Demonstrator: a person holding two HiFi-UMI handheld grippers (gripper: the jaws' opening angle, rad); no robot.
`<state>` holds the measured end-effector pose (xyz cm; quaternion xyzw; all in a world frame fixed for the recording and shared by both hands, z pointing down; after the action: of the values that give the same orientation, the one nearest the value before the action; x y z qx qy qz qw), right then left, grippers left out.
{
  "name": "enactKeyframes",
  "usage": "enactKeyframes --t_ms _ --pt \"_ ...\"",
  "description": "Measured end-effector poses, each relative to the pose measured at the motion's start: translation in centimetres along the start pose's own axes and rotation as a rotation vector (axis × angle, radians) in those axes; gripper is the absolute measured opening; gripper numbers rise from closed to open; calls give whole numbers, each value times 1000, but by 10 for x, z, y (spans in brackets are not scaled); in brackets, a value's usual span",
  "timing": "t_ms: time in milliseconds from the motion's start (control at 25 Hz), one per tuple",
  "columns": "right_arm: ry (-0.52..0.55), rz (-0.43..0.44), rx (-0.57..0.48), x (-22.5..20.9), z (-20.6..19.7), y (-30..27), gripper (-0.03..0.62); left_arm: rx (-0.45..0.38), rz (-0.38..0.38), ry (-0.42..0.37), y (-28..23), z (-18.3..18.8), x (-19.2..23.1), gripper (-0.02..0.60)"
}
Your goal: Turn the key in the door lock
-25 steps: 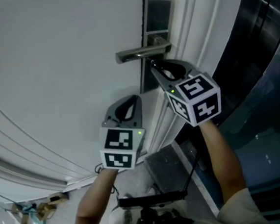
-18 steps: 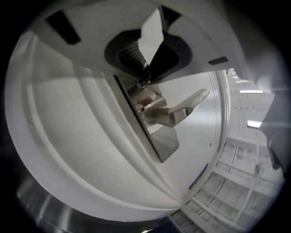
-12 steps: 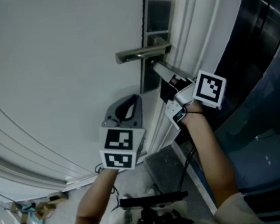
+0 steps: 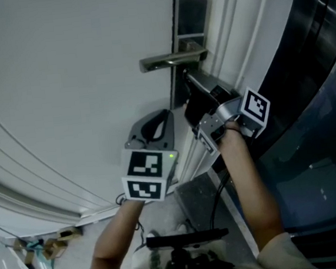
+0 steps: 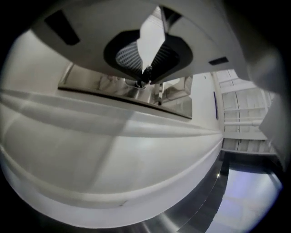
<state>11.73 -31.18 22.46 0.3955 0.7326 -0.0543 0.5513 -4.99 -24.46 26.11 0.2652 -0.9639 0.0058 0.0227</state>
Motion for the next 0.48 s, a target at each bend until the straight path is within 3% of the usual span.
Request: enactKeyframes --t_ms 200,480 --pt "50 25 10 -1 -3 2 74 5 22 -3 1 0 -3 26" --pt "304 48 87 19 -3 15 77 29 72 -3 4 2 -8 26"
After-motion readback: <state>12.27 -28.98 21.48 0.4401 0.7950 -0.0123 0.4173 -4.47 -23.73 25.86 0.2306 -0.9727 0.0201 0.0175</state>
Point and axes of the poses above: the fingertips, and each gripper's own axes: y backward along the fingers, x to its left, z out of its top, the point moved 9 cm from there along y, backward along the fingers, and after that the axes turned 6 degrees about y, right-handed, at the moved point
